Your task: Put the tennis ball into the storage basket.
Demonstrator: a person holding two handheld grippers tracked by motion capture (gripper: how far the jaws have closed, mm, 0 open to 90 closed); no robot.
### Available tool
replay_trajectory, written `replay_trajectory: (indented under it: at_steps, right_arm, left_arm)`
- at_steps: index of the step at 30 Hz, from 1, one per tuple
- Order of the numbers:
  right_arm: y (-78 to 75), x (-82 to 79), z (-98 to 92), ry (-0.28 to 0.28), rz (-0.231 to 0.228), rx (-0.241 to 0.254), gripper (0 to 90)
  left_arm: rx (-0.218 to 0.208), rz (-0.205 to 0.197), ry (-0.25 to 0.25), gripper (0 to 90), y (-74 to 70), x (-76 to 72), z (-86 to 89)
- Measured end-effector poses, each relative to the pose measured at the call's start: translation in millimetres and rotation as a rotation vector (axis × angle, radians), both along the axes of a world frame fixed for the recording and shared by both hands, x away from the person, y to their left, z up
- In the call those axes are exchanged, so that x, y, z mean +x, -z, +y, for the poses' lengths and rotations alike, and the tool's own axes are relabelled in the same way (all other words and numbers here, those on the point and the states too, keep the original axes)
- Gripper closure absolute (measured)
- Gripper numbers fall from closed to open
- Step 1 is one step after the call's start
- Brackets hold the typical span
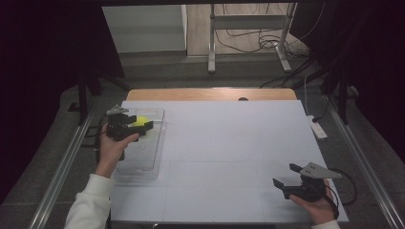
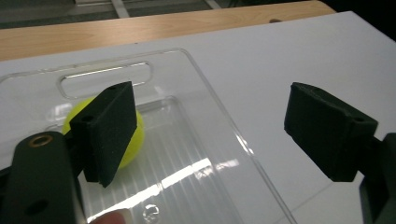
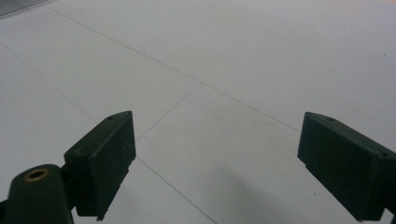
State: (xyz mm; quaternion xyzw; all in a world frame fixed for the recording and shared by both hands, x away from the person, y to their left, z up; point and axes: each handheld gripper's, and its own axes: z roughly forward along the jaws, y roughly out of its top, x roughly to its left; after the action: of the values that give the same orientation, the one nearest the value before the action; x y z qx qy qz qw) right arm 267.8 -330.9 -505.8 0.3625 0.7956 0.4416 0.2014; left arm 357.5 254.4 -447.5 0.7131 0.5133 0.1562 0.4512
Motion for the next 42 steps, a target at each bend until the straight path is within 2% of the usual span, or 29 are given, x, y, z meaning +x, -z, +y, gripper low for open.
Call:
replay_trajectory:
  at_steps: [11,15,18,24,34,42]
  right_arm:
    - [-1.2,-2.1,0.4,0.004,-0.007,-0.003,11.8]
    - [-1.5,-1.8,1.3,0.005,-0.004,-0.005,11.8]
    - [-1.6,-0.8,1.8,0.000,-0.006,0.002,11.8]
    - [-2.9,1.2,3.1,-0.008,-0.010,0.009,11.8]
    - [-3.9,2.3,3.2,-0.010,-0.013,0.011,11.8]
    - [-3.9,1.9,2.5,-0.005,-0.015,0.013,11.9]
  left_arm:
    - [0.003,-0.026,0.080,17.0,2.5,-29.9,-17.2]
    - [-0.008,-0.041,0.096,16.9,4.2,-42.7,-22.5]
    - [-0.032,-0.038,0.120,16.7,6.2,-54.2,-27.7]
    - [-0.038,-0.047,0.141,16.7,14.0,-73.1,-35.1]
    - [-0.056,-0.049,0.152,16.7,29.3,-99.0,-30.0]
    - [-0.054,-0.049,0.200,16.2,39.6,-109.6,-32.0]
